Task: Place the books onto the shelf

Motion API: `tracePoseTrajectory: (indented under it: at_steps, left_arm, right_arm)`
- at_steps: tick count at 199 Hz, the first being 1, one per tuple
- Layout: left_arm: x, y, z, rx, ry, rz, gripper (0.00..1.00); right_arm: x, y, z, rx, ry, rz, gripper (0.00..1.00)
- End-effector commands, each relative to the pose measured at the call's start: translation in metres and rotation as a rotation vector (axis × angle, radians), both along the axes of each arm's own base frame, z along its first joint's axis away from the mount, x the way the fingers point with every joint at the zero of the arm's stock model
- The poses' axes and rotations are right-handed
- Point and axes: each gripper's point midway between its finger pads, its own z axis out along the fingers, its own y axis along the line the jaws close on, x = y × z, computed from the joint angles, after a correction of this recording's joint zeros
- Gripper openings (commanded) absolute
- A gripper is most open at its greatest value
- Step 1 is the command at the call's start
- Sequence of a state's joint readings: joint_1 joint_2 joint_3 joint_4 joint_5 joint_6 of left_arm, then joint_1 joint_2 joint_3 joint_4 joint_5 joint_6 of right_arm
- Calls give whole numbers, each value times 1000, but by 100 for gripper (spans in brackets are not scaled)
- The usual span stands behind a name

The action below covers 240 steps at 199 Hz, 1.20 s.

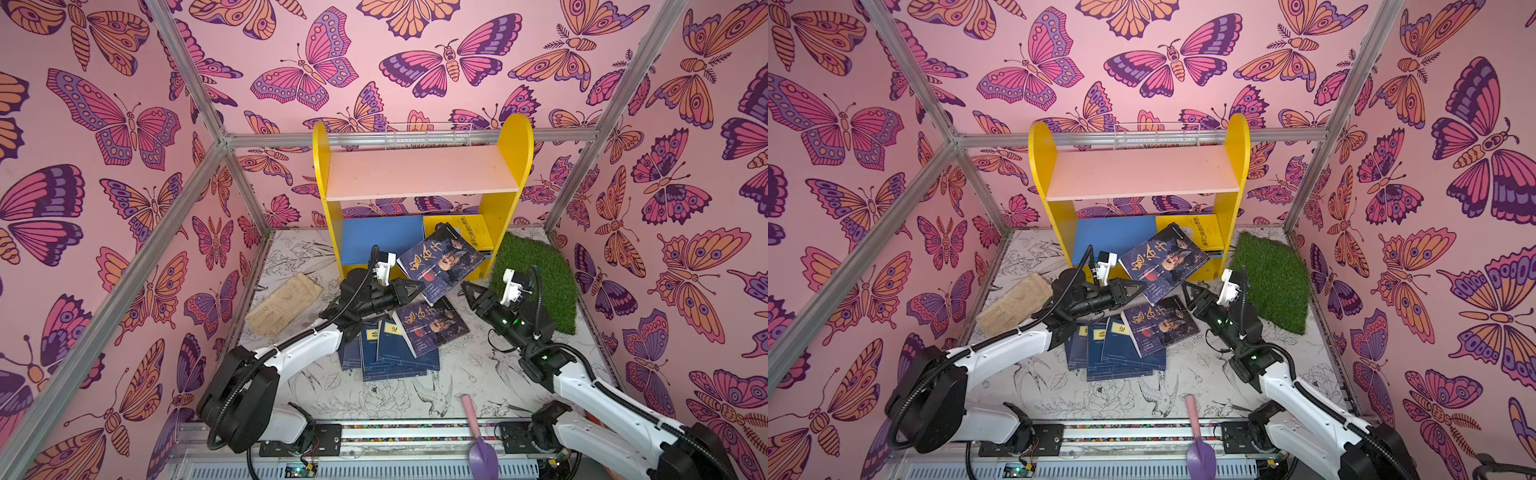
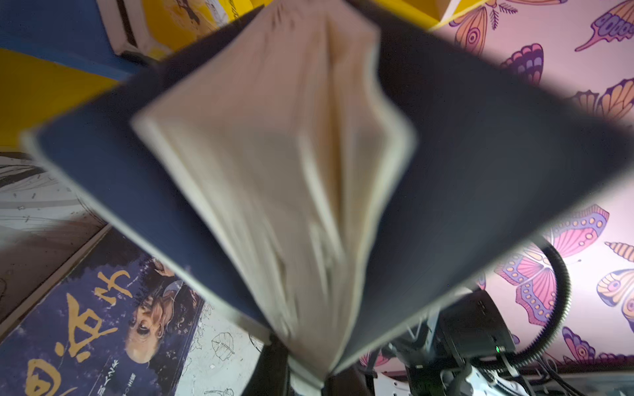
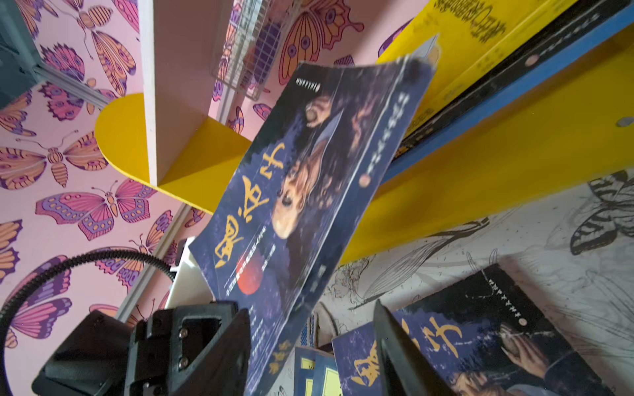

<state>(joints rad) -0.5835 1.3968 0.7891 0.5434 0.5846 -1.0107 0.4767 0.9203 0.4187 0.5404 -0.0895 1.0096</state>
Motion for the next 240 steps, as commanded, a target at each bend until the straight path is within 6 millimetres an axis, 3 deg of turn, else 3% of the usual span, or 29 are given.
tracePoseTrajectory:
  at_steps: [1,67,106,138,162,196,208,210,216,240]
  left_arm:
    - [-20,-2,39,-59,-150,-101,0]
    - [-34,-5,48,-41,-186,-184,0]
    - [-34,-5,45,-31,-179,-186,0]
    - [-14,2,27,41,-135,-68,0]
    - [6,18,6,129,-95,80,25]
    - [14,33,3,164,-104,178,68]
    - [17,38,-5,184,-90,203,73]
    - [14,41,6,169,-111,213,74]
    - [15,47,6,175,-110,239,76]
    - [19,73,-13,244,-53,363,78]
  right_arm:
    - [0,-6,2,55,-4,13,57]
    - [1,11,19,101,-45,115,46]
    - [-3,30,16,110,-17,224,20]
    - [-5,36,10,135,13,255,3]
    - [-3,33,17,140,-13,229,0]
    - [10,37,49,127,-95,220,0]
    - [17,41,60,129,-124,226,0]
    - [18,42,62,130,-128,229,0]
    - [23,44,69,134,-144,231,0]
    - [44,54,84,155,-170,233,0]
